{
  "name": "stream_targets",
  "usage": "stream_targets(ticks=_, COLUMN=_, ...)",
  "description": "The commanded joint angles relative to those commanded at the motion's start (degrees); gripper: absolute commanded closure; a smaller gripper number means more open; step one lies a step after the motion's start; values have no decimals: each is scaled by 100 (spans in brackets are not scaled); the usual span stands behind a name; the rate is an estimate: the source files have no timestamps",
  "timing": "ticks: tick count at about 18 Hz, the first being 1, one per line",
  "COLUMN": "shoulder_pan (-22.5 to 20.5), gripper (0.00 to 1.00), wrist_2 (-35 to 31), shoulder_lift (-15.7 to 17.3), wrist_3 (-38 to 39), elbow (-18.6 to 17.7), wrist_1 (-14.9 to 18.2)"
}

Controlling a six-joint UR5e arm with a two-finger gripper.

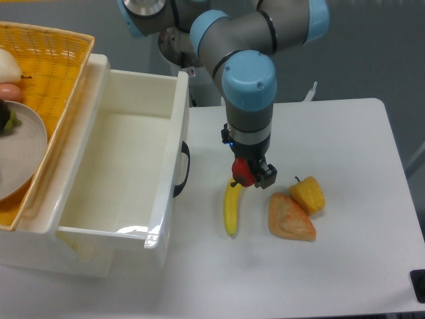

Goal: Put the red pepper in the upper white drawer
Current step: 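Grasp the red pepper with the gripper and lift it, then carry the red pepper over the open white drawer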

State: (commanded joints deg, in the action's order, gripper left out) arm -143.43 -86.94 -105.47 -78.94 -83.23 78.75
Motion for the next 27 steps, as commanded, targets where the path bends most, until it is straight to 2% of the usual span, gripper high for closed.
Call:
stream_targets(ticks=2, shoulder_pan=-71, gripper=30, wrist_2=265, shoulder_lift=9, wrist_3=133, elbow=0, wrist_1=9)
stream_targets(ticks=6, shoulder_pan=-71, gripper=30, wrist_2=370, shoulder_lift=158, wrist_3=177, elbow=0, wrist_1=202)
stream_targets(ticks=9, shoulder_pan=-45, gripper=30, wrist_2=695, shoulder_lift=228, wrist_3=536, elbow=26, wrist_1=290)
stream_targets(ticks=11, shoulder_pan=-45, gripper=30, wrist_2=950, shoulder_lift=474, wrist_3=764, elbow=18, wrist_1=316)
stream_targets(ticks=17, shoulder_pan=-18, gripper=30, wrist_2=1469, shoulder_lift=554, wrist_3=1477, elbow=0, wrist_1=413)
stream_targets(ticks=23, shoulder_pan=25, gripper=30, wrist_2=1909, shoulder_lift=835, wrist_3=1679, elbow=-35, wrist_1=439)
stream_targets(ticks=27, shoulder_pan=271, gripper=30, wrist_2=1892, shoulder_lift=958, wrist_3=1697, elbow=-44, wrist_1=475)
